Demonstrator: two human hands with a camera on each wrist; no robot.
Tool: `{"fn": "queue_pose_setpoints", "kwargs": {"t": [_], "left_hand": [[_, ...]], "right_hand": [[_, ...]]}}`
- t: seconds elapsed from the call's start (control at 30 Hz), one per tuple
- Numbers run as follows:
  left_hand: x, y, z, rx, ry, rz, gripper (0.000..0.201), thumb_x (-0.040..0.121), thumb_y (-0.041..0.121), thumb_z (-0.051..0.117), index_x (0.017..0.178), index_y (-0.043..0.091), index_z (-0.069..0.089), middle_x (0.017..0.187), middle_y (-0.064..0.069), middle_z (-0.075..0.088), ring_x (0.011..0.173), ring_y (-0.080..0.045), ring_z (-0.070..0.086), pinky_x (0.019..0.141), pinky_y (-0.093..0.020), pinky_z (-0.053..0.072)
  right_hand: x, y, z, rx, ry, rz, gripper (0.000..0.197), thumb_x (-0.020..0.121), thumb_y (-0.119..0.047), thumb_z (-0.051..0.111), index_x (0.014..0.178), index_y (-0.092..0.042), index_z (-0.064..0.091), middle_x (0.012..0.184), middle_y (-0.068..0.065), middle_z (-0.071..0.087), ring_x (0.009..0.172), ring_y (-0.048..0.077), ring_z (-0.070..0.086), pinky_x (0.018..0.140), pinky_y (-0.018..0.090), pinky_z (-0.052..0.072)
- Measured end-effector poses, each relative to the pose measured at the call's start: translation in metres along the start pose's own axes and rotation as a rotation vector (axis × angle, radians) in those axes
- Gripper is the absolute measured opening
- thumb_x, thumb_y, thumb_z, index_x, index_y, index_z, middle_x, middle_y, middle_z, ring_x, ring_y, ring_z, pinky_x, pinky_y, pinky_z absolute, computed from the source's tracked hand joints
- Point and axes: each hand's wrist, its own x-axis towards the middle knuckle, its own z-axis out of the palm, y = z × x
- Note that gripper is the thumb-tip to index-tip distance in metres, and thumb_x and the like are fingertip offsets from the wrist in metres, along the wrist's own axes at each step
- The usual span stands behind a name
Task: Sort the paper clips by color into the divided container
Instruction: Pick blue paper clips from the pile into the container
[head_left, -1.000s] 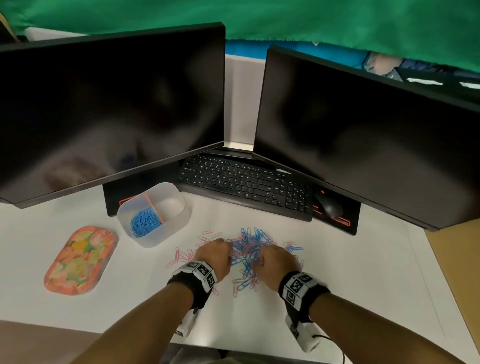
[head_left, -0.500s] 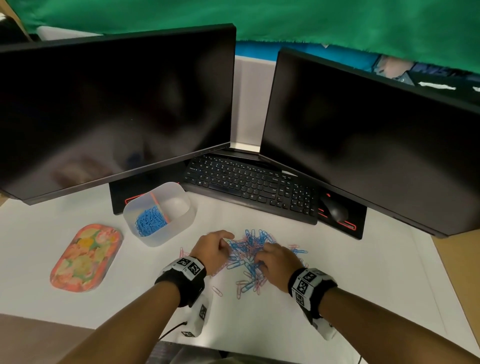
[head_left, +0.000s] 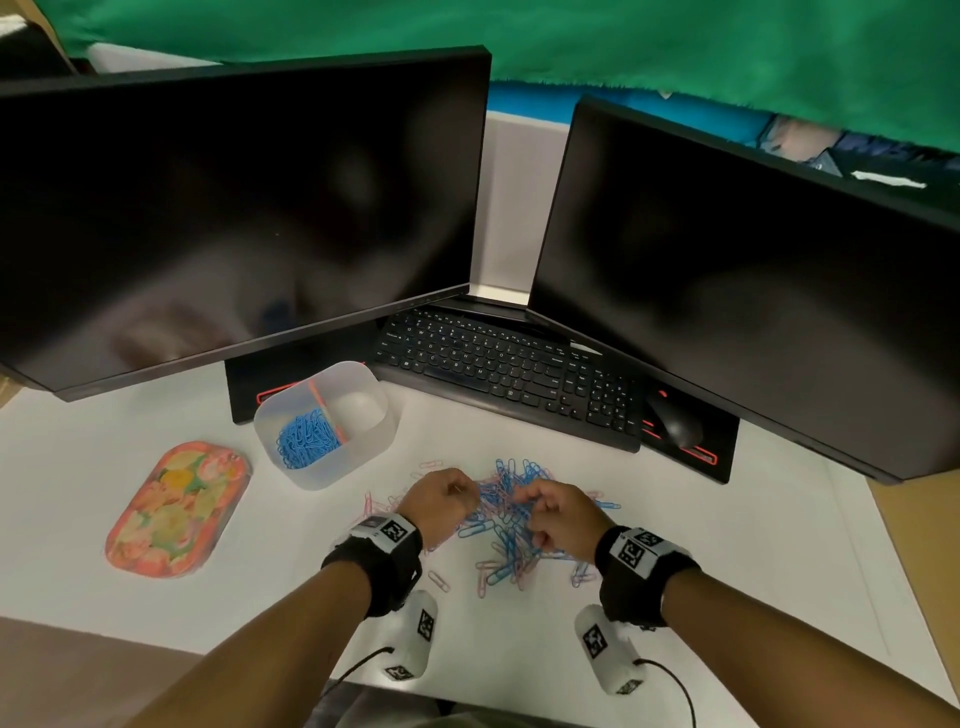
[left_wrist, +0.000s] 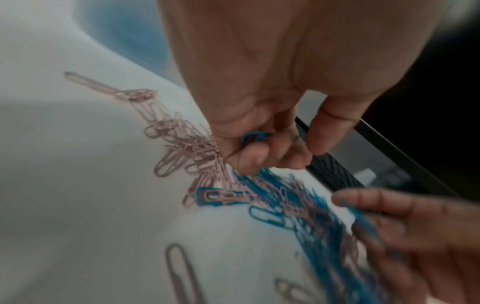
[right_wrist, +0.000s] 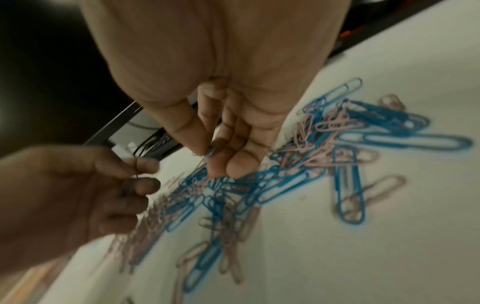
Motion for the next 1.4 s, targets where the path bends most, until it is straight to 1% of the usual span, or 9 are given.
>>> {"fn": "queue_pose_setpoints", "kwargs": {"t": [0.13,0.2,0.37,0.6,0.77,0.9,1.1,1.27,1.4], "left_hand": [[-0.002,-0.005,0.013,0.631,-0.005,0.225,0.008,0.082,0.016,0.055,0.085,0.019,0.062,0.088,0.003,0.064,0.081,-0.016,0.059,0.068,-0.022,0.046],[-0.002,-0.011,0.016,0.792,-0.017,0.302,0.006,0.082,0.015,0.054,0.086,0.017,0.059,0.090,0.001,0.059,0.082,-0.020,0.057,0.069,-0.025,0.045],[-0.002,-0.014,0.015,0.846,0.002,0.305,0.014,0.085,0.016,0.053,0.096,0.016,0.061,0.101,-0.004,0.059,0.088,-0.024,0.060,0.075,-0.031,0.052],[-0.001,-0.010,0.005,0.638,0.066,0.247,0.013,0.085,0.014,0.051,0.091,0.019,0.061,0.093,-0.001,0.065,0.081,-0.019,0.056,0.069,-0.024,0.044],[0.004,-0.004,-0.017,0.161,0.105,0.010,0.026,0.087,0.008,0.053,0.108,0.022,0.061,0.078,0.003,0.062,0.065,-0.013,0.057,0.059,-0.022,0.044],[0.009,-0.005,-0.027,-0.420,0.142,-0.228,0.032,0.082,-0.006,0.037,0.084,0.005,0.066,0.049,0.000,0.048,0.037,-0.012,0.034,0.041,-0.016,0.025],[0.001,0.003,-0.028,-0.827,0.032,-0.312,0.012,0.057,0.005,0.035,0.064,0.011,0.043,0.050,-0.001,0.042,0.037,-0.012,0.031,0.040,-0.010,0.023],[0.001,0.001,-0.027,-0.651,0.068,-0.284,0.022,0.079,0.010,0.043,0.058,0.012,0.046,0.056,-0.004,0.042,0.041,-0.014,0.032,0.042,-0.017,0.023],[-0.007,-0.013,-0.027,0.153,0.084,-0.046,0.012,0.083,0.020,0.059,0.072,0.015,0.062,0.071,0.001,0.061,0.063,-0.014,0.055,0.059,-0.023,0.041]], "right_hand": [[-0.003,-0.008,0.006,0.379,-0.004,0.081,0.024,0.084,0.011,0.041,0.084,-0.009,0.056,0.100,0.014,0.060,0.057,0.022,0.057,0.057,0.032,0.051],[-0.004,-0.010,0.009,0.482,-0.001,0.087,0.029,0.082,0.014,0.036,0.084,-0.006,0.057,0.091,0.016,0.057,0.056,0.022,0.056,0.057,0.032,0.050],[-0.002,-0.011,0.014,0.632,-0.034,0.070,0.041,0.078,0.015,0.032,0.098,-0.001,0.064,0.063,0.008,0.051,0.054,0.024,0.053,0.057,0.033,0.047],[-0.003,-0.017,0.014,0.728,-0.130,0.046,0.015,0.060,-0.004,0.042,0.072,-0.006,0.051,0.067,0.009,0.046,0.056,0.024,0.050,0.054,0.031,0.042],[-0.001,-0.014,0.008,0.204,-0.084,-0.017,0.011,0.080,-0.006,0.051,0.073,-0.014,0.053,0.066,0.002,0.051,0.059,0.015,0.048,0.058,0.026,0.042],[-0.002,-0.008,0.013,-0.536,-0.083,-0.272,0.025,0.079,0.003,0.046,0.081,-0.021,0.052,0.082,-0.011,0.047,0.075,0.009,0.047,0.071,0.025,0.045],[0.007,0.003,0.018,-0.933,-0.208,-0.538,0.037,0.068,0.013,0.054,0.097,-0.010,0.056,0.104,0.005,0.053,0.093,0.021,0.046,0.076,0.026,0.036],[0.013,0.007,0.019,-0.922,-0.202,-0.548,0.034,0.071,0.014,0.049,0.095,-0.006,0.061,0.096,0.010,0.059,0.086,0.025,0.050,0.079,0.022,0.030],[0.010,0.004,0.019,-0.907,-0.189,-0.518,0.033,0.078,0.012,0.049,0.102,-0.005,0.061,0.102,0.010,0.059,0.088,0.023,0.050,0.076,0.025,0.036]]}}
